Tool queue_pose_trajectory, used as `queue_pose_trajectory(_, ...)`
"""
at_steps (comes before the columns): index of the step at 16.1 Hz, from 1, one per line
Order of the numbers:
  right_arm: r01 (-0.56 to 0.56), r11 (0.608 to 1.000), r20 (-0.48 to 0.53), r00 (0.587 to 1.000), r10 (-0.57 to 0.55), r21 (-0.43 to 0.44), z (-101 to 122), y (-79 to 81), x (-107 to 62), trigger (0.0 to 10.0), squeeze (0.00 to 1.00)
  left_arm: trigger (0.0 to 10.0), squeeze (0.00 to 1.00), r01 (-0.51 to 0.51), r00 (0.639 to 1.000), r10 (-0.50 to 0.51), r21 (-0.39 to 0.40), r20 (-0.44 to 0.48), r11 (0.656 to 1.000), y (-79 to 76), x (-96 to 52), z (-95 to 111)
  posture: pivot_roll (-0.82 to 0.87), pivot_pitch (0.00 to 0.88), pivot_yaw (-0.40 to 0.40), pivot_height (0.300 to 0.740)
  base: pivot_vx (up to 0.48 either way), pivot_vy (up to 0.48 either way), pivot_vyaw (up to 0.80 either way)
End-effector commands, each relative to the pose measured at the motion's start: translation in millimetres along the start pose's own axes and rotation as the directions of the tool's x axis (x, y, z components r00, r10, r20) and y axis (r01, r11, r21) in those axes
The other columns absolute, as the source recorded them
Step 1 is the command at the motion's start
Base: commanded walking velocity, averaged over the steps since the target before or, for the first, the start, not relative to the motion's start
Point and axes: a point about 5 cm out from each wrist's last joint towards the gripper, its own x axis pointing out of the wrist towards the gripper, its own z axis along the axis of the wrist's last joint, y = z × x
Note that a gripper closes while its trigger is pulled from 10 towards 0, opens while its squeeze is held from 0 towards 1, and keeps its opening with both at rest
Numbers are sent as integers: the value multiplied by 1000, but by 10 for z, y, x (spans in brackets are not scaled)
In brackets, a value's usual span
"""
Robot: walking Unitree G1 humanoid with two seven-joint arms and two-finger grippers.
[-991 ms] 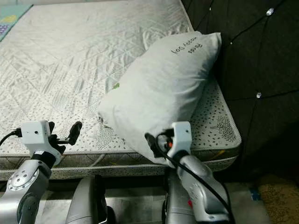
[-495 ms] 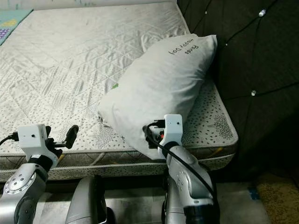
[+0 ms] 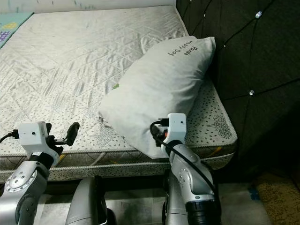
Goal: Clean up the room
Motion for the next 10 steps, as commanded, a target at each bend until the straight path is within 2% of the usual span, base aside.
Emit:
queue_pose_trajectory(1, 12, 1000, 31, 999, -12, -9, 72, -12, 18, 0, 0, 10000, 0, -22, 1000, 22, 2, -4, 1000, 36, -7, -17, -90, 94, 50, 554, 0, 0, 0)
queue_pose_trajectory(4, 11, 999, 24, 1000, -10, -35, 65, -65, 40, 0, 0, 10000, 0, -27, 1000, 27, -2, 2, 1000, 30, 16, -11, -93, 85, 43, 554, 0, 0, 0)
queue_pose_trajectory(6, 16, 997, 26, 1000, -14, -81, 114, -179, 103, 0, 0, 10000, 0, -27, 1000, 27, -5, 5, 1000, 22, 20, -14, -92, 81, 41, 554, 0, 0, 0)
queue_pose_trajectory(7, 25, 993, 41, 999, -20, -115, 195, -275, 159, 0, 0, 10000, 0, -28, 1000, 29, -5, 7, 1000, 24, 20, -15, -92, 74, 42, 554, 0, 0, 0)
queue_pose_trajectory(9, 39, 990, 56, 998, -31, -133, 287, -356, 208, 0, 0, 10000, 0, -31, 999, 31, -4, 9, 1000, 29, 25, -12, -89, 68, 39, 554, 0, 0, 0)
queue_pose_trajectory(10, 62, 984, 89, 995, -48, -164, 458, -468, 268, 0, 0, 10000, 0, -36, 999, 36, -3, 16, 999, 40, 33, 2, -86, 61, 37, 554, 0, 0, 0)
